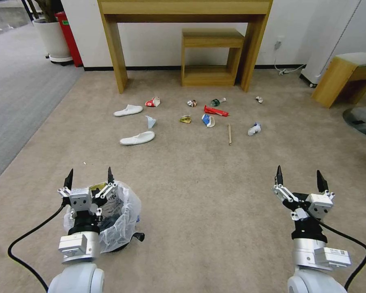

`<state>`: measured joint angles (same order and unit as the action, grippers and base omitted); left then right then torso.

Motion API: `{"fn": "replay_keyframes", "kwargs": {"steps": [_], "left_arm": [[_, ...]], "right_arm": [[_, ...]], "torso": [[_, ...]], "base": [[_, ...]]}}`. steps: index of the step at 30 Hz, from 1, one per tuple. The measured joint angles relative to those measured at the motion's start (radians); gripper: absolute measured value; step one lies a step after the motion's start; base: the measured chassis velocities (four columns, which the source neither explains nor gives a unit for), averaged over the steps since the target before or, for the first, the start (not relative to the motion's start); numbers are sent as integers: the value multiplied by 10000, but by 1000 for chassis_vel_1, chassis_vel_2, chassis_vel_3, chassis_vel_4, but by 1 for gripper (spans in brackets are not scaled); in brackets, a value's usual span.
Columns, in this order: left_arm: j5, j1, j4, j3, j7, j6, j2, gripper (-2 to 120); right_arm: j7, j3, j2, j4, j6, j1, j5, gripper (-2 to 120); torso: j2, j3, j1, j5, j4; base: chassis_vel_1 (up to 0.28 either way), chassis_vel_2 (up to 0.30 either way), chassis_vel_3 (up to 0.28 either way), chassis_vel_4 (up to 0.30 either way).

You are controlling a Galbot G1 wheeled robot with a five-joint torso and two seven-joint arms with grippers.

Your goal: Pick up the trash bin and place the garbage on the floor into it.

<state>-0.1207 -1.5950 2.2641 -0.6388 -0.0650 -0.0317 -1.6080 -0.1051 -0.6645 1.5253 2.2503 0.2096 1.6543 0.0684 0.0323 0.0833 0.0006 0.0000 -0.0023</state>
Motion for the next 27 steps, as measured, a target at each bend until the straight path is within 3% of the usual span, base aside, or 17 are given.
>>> {"fn": "replay_keyframes", "kwargs": {"steps": [27], "left_arm": [[-4,9,-39,-1,-1,-70,0,100]], "right_arm": [[59,-135,-31,-30,-225,-74,6,100]], "torso": [[0,0,0,0,0]], "base": [[0,0,0,0]]}}
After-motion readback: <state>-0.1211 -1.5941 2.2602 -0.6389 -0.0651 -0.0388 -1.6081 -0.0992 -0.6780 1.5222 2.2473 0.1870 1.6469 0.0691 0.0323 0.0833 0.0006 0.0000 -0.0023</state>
